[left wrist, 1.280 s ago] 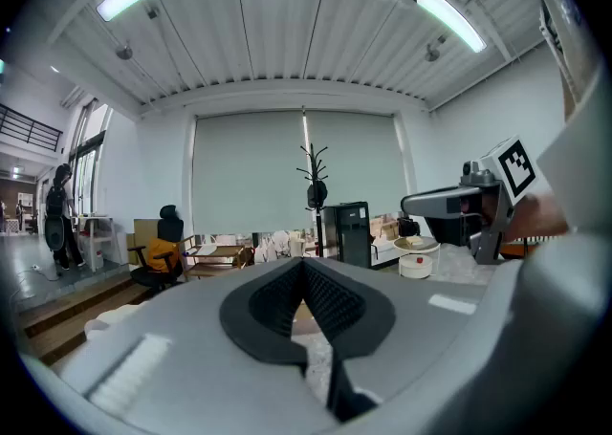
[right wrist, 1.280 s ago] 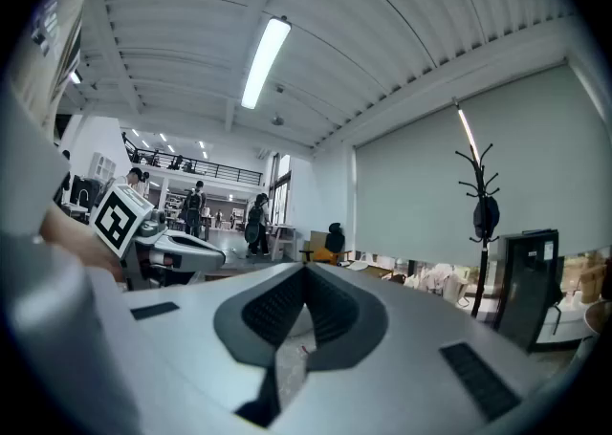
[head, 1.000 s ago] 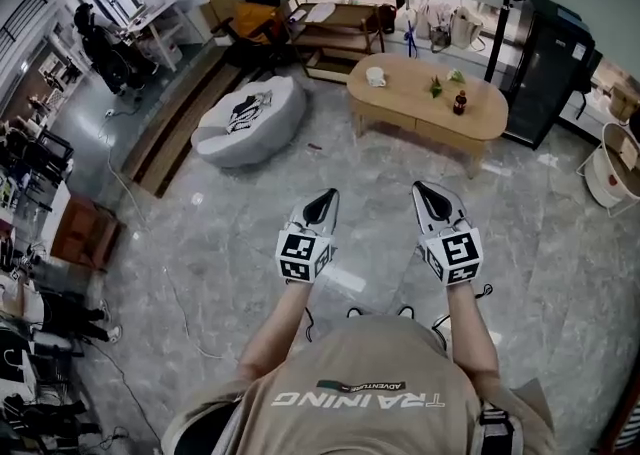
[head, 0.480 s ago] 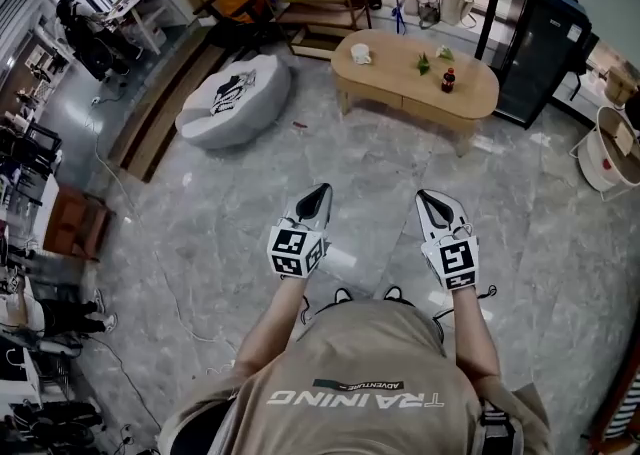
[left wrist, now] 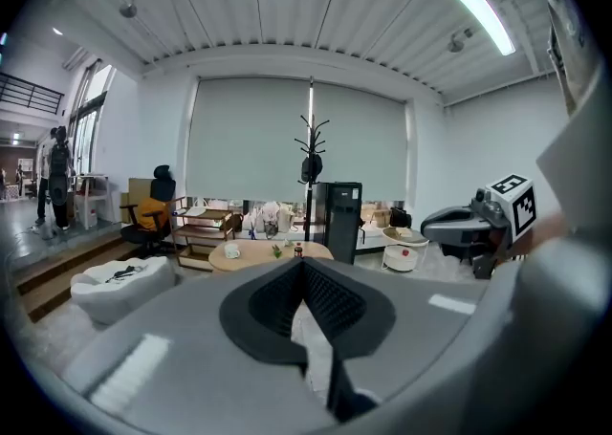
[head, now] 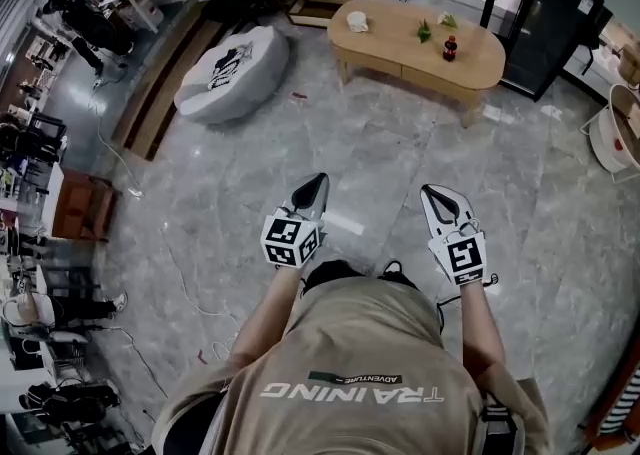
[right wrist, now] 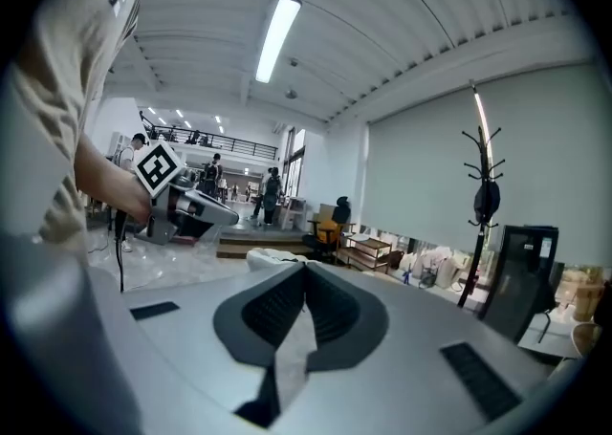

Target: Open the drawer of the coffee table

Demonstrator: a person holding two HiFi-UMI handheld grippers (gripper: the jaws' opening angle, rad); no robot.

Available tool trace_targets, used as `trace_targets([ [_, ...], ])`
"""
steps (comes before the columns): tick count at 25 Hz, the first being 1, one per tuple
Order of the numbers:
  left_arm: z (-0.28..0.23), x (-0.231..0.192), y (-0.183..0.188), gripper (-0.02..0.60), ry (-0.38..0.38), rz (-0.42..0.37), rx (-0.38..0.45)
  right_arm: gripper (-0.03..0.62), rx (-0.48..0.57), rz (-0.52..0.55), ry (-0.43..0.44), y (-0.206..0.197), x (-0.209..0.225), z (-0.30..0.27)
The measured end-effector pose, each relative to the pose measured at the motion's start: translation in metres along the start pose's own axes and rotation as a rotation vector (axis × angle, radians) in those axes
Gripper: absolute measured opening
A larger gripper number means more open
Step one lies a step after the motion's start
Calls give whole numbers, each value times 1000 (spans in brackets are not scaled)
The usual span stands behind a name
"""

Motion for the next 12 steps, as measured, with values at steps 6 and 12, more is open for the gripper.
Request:
trace_targets([
  [6,-23,14,0,6,-84,-11,-37,5,-28,-118,-50,-16,13,0],
  [12,-48,-14,-20,6,-103,9,-49,5,-104,-70,-58,-40,16,-14],
])
Point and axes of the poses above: the fingertips, and each gripper's own axes: z backward along the fingers, x to its right, y out of its top, the point moved 10 cm from there along z, backward along the fingers, and after that the axes turned 4 degrees about x, right-handed, at the moved point
